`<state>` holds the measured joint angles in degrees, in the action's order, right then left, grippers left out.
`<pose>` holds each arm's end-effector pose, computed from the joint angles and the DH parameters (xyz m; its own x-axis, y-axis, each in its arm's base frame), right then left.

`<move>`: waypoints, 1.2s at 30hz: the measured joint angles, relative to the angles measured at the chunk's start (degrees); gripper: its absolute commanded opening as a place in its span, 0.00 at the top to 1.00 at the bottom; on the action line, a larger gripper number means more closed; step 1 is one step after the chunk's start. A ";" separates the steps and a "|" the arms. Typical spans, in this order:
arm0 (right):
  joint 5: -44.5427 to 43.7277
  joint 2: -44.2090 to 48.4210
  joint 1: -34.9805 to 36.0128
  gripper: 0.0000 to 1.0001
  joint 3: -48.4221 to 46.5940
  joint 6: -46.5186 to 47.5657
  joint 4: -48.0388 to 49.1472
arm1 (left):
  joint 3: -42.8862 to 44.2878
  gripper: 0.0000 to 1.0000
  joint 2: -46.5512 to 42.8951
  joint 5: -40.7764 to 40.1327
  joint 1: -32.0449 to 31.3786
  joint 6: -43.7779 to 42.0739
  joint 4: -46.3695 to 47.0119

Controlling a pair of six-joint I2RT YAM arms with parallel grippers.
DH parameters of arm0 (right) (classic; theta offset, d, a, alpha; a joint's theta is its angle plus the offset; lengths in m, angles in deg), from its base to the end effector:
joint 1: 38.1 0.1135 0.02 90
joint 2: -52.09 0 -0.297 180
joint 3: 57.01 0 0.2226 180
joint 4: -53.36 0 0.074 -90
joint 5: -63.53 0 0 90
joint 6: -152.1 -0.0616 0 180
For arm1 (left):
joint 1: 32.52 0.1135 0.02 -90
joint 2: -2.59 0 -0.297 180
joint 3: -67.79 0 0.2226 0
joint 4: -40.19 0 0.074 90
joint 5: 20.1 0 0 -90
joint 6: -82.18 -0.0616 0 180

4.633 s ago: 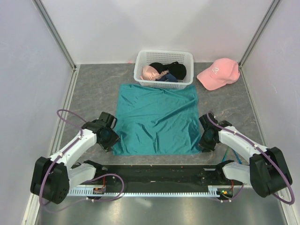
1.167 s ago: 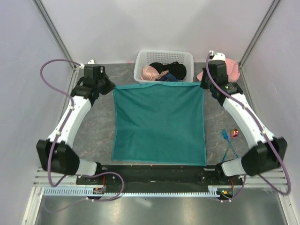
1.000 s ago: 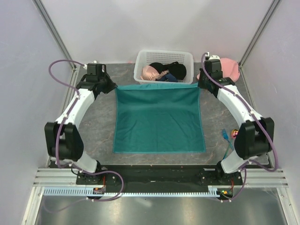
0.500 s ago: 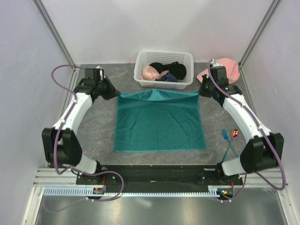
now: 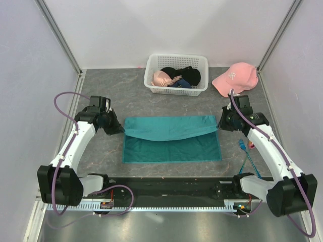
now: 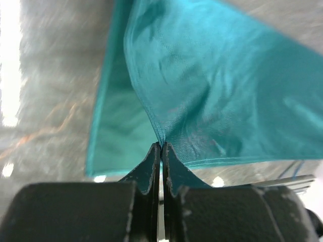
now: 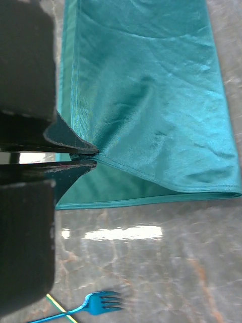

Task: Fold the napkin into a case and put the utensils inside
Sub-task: Fold and flatten the napkin at the center of the board.

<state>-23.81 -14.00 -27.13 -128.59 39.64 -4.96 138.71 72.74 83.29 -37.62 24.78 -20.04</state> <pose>0.1988 0.0415 0.2983 -0.8061 0.2325 -0.5442 0.0978 0.9593 0.2650 0.2077 -0.0329 0.2805 -0.8325 -0.4519 -0.3206 -0.2906 0.8487 -0.4418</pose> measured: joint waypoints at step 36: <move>-1.97 -6.58 -0.22 1.00 21.49 -14.43 6.14 | -14.23 0.98 14.75 -0.70 0.15 11.04 1.77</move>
<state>-25.78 -20.58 -27.35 -107.10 25.22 1.19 124.49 87.50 82.59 -37.47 35.82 -18.27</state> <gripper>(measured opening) 0.104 0.033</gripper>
